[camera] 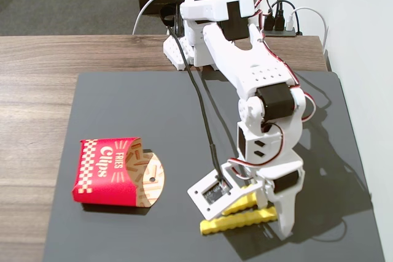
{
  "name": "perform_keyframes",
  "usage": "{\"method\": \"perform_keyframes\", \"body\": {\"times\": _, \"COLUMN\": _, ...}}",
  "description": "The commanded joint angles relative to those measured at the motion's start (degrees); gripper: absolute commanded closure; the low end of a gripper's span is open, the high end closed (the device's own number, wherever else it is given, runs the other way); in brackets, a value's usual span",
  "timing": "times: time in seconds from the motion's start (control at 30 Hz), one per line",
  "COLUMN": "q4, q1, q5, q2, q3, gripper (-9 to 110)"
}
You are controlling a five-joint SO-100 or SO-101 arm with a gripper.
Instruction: Grab a fry
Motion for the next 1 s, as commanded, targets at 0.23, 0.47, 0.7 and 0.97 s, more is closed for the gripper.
{"method": "perform_keyframes", "body": {"times": 0.23, "q4": -0.6, "q1": -0.4, "q5": 0.3, "q2": 0.7, "q3": -1.8, "gripper": 89}}
{"method": "perform_keyframes", "body": {"times": 0.47, "q4": -0.5, "q1": -0.3, "q5": 0.1, "q2": 0.7, "q3": -1.8, "gripper": 101}}
{"method": "perform_keyframes", "body": {"times": 0.7, "q4": 0.4, "q1": -0.3, "q5": -1.0, "q2": 1.5, "q3": -1.8, "gripper": 101}}
{"method": "perform_keyframes", "body": {"times": 0.97, "q4": 8.3, "q1": 0.9, "q5": -12.8, "q2": 5.8, "q3": -1.9, "gripper": 101}}
